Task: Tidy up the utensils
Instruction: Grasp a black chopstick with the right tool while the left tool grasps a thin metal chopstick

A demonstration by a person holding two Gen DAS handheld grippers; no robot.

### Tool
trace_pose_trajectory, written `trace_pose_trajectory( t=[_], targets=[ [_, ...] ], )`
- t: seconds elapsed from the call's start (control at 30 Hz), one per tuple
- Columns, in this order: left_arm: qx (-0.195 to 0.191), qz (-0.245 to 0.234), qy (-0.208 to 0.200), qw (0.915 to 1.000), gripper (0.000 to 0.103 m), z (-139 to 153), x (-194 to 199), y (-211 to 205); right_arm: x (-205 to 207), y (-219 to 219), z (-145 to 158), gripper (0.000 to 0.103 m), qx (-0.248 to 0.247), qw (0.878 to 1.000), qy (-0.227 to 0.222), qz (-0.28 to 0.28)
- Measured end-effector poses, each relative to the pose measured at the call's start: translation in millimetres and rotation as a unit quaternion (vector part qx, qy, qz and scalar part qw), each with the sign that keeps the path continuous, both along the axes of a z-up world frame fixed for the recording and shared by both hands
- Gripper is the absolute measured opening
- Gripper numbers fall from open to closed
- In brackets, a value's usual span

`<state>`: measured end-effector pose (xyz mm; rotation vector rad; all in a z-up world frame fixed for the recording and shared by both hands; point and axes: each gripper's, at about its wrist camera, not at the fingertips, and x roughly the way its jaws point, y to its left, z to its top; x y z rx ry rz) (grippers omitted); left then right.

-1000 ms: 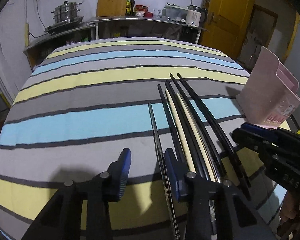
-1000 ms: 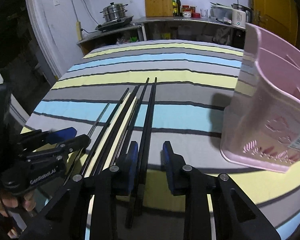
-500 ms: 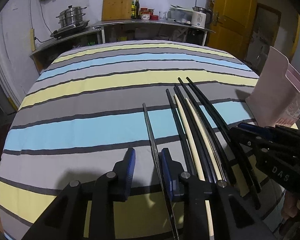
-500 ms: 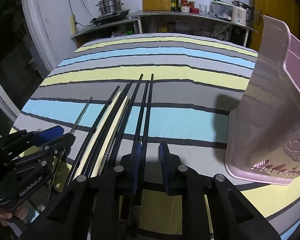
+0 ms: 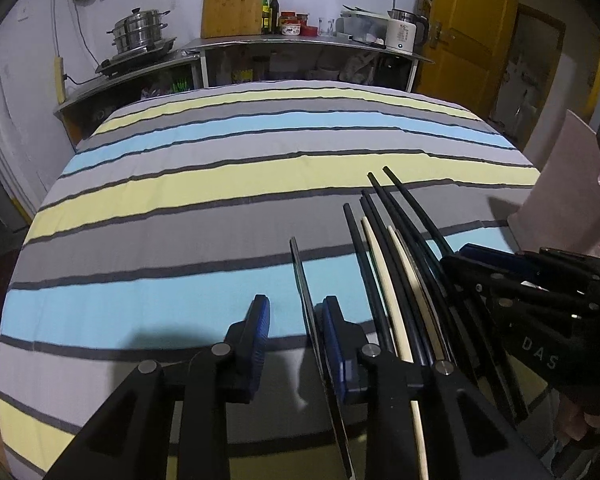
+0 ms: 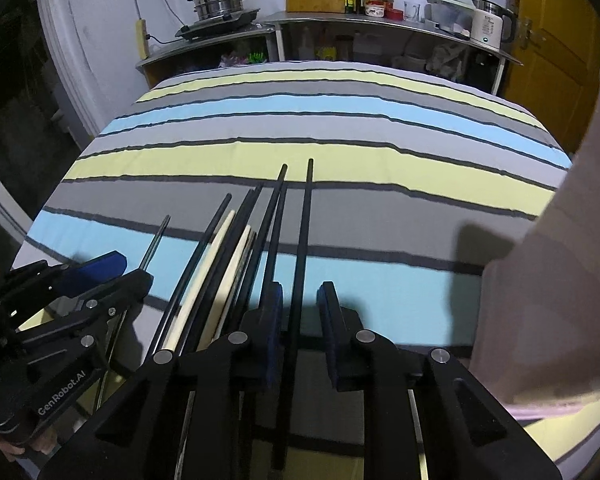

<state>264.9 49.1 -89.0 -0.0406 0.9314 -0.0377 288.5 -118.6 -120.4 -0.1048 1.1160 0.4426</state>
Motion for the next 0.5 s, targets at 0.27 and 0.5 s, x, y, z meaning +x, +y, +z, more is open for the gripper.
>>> trace_pose_trajectory(
  t=[0.27,0.5],
  targets=[
    [-0.006,0.001,-0.001,1.0,0.005,1.0,5.9,0.1,5.6,2.3,2.7,0.006,0.014,1.0,0.011,0.005],
    [-0.04,-0.005,-0.033,0.9986,0.005,28.9,-10.3,9.6,-3.6,-7.1,28.9,0.006,0.049,0.999,-0.002,-0.001]
  ],
)
